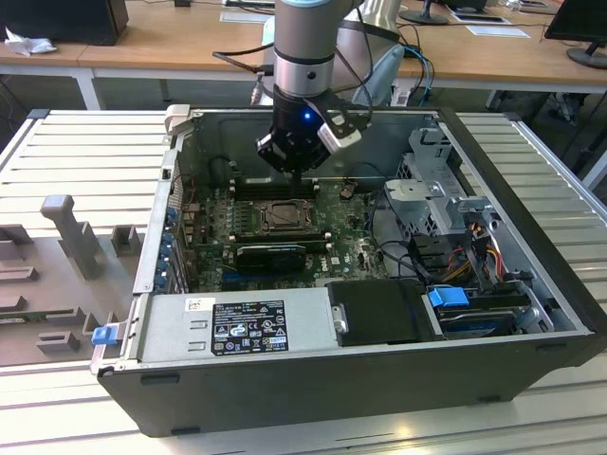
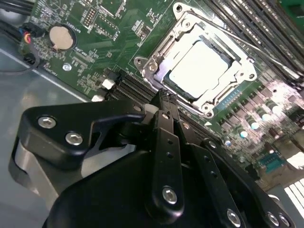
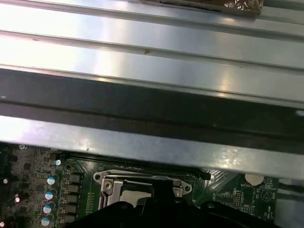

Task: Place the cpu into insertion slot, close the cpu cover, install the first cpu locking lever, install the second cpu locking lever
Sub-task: 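Install the second cpu locking lever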

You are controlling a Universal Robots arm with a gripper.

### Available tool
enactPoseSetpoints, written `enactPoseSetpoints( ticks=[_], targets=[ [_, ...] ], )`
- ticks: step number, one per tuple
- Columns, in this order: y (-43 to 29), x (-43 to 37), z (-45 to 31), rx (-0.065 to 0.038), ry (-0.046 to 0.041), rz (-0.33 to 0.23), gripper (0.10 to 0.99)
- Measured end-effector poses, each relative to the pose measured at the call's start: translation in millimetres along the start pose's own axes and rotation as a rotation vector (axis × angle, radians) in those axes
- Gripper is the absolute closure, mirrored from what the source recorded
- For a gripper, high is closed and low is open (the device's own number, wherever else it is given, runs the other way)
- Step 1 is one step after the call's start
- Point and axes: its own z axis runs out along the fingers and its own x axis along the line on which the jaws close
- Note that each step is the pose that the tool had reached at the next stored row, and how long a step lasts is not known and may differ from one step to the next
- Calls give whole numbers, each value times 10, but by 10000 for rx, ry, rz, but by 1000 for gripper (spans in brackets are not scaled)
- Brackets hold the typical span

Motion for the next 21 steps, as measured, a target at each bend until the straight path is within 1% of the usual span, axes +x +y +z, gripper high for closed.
enactPoseSetpoints(
  ticks=[2,3,6,10,11,14,15,18,21],
  targets=[
    [4,-1,-140,1,1,-1,980],
    [6,-2,-169,2,1,-1,980],
    [-12,0,-176,2,1,-1,980],
    [-62,6,-177,1,1,-1,980],
    [-89,10,-177,1,1,-1,980],
    [-143,16,-164,2,1,-1,980],
    [-174,20,-163,1,1,0,980],
    [-208,23,-166,1,0,3,980],
    [-216,25,-215,2,-3,4,980]
  ],
)
